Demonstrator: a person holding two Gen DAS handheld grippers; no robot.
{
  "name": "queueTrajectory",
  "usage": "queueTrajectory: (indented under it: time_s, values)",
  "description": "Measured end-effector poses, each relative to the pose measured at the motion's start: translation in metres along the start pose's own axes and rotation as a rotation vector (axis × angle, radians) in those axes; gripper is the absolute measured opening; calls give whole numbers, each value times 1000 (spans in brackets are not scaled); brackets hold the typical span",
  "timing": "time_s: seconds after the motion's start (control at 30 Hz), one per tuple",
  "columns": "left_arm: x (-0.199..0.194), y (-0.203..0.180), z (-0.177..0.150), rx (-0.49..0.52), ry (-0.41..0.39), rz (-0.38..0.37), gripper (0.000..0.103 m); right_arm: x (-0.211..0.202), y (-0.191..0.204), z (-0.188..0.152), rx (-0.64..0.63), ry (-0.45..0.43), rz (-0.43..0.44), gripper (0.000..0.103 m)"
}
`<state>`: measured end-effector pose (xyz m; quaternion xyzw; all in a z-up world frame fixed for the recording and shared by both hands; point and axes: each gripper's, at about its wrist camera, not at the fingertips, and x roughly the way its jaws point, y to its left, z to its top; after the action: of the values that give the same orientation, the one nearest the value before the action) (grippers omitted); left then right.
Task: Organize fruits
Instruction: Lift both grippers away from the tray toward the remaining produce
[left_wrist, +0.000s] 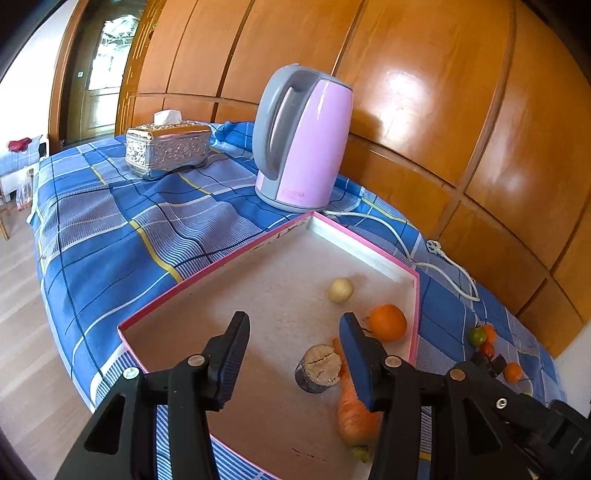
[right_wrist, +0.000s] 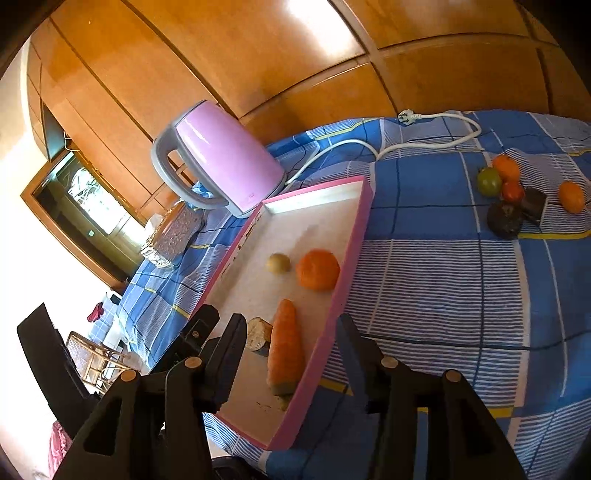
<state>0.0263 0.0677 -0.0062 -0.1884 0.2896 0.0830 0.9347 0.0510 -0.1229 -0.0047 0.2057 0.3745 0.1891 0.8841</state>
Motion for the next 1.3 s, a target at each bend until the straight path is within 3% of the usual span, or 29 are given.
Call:
queueTrajectory:
  time_s: [0.43, 0.87, 1.3]
  values:
    - [-3, -17, -6, 94, 8, -57, 51, -30, -36, -2, 1, -39, -142, 51]
    - [-8, -63, -26, 309, 30, -168, 51, -60, -105, -7, 164, -92, -262, 51]
    - [-7, -90, -45, 424, 73, -242, 51, -69, -147, -2, 275, -148, -367, 51]
